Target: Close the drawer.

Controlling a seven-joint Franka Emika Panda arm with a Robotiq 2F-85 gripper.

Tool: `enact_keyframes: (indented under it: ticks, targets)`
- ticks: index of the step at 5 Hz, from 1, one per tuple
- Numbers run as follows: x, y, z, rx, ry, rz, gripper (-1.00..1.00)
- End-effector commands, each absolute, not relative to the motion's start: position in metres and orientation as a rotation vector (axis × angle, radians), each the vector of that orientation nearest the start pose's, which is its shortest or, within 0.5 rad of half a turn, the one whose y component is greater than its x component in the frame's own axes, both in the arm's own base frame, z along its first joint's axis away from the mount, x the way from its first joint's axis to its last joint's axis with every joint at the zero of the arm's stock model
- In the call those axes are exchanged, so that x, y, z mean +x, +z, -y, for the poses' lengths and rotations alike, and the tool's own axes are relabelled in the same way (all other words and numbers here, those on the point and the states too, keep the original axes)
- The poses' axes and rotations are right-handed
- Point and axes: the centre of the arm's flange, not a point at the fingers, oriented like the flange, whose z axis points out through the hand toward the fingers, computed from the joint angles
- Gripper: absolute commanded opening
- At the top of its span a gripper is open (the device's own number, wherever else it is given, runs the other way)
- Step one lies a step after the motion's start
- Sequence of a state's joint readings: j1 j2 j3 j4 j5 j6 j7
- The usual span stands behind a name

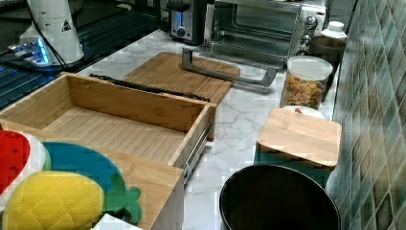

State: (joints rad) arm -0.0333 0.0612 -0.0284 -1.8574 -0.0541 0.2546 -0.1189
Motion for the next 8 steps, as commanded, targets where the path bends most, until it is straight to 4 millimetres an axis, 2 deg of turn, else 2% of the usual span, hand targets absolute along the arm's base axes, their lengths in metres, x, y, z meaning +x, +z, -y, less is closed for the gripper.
enact_keyframes:
  ticks: [1,2,3,4,5,6,7,8]
  targets:
    - [0.567,0.476,0.042,-3.021,0.115,-1.126,-1.00]
    - [0.570,0.456,0.035,-3.050,0.013,-1.003,-1.00]
    - [0.559,0.450,0.036,-3.015,0.031,-0.812,-1.00]
    - [0.541,0.436,0.023,-3.092,-0.055,-0.506,-1.00]
    - [0.535,0.426,0.023,-3.099,0.000,-0.265,-1.00]
    - [0.512,0.407,0.023,-3.130,-0.045,-0.108,-1.00]
    - [0.504,0.384,0.024,-3.134,-0.034,0.000,-1.00]
    - [0.491,0.367,0.030,-3.150,0.002,0.028,-1.00]
